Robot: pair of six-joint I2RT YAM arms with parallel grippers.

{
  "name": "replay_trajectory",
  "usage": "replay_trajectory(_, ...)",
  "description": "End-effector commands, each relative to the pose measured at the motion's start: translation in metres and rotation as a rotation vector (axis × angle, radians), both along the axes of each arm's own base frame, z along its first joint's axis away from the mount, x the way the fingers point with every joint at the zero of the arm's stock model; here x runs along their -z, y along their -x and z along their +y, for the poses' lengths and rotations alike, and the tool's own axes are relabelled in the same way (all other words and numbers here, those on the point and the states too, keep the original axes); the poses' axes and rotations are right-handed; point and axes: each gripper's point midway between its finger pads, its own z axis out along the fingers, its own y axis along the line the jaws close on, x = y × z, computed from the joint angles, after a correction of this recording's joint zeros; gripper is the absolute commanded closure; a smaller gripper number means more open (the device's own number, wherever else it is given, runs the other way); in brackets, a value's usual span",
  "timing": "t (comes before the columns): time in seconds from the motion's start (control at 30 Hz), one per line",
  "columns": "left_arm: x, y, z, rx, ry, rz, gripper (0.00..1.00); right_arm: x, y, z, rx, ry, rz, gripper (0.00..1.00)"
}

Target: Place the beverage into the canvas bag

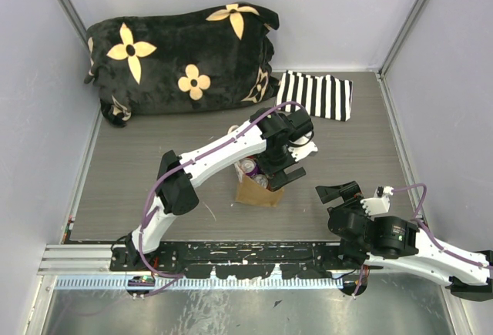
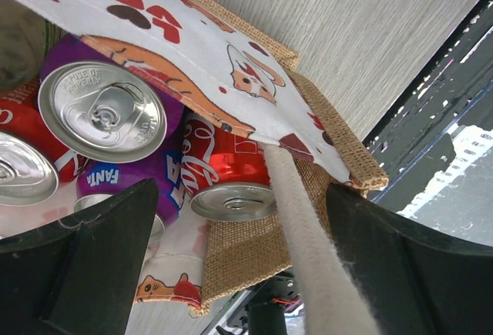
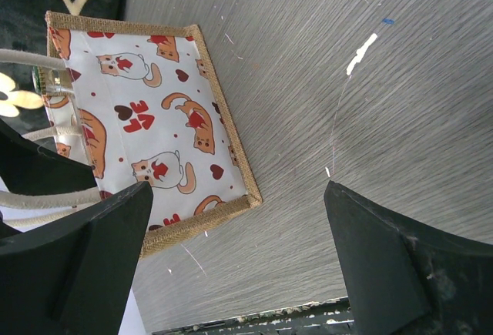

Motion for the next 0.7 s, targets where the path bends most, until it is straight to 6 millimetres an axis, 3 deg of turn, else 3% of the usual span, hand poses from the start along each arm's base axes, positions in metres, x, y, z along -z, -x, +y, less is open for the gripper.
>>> replay_trajectory(0.0,-0.018,0.008,-0.005,0.025,0.048,-0.016,0.02,0.011,0.009,-0.010,-0.019,0.072,0.054,0.00)
replay_trajectory(0.47,-0.025,-0.018,-0.007,0.026,0.053,-0.173,0.01,0.010,0.009,-0.010,-0.018,0.069,0.053,0.00)
replay_trajectory(0.53,-0.024,-0.018,-0.005,0.027,0.050,-0.180,0.07,0.010,0.008,-0.010,-0.018,0.071,0.054,0.00)
replay_trajectory(0.67,-0.021,-0.018,-0.002,0.029,0.047,-0.187,0.43,0.011,0.009,-0.010,-0.018,0.075,0.057,0.00)
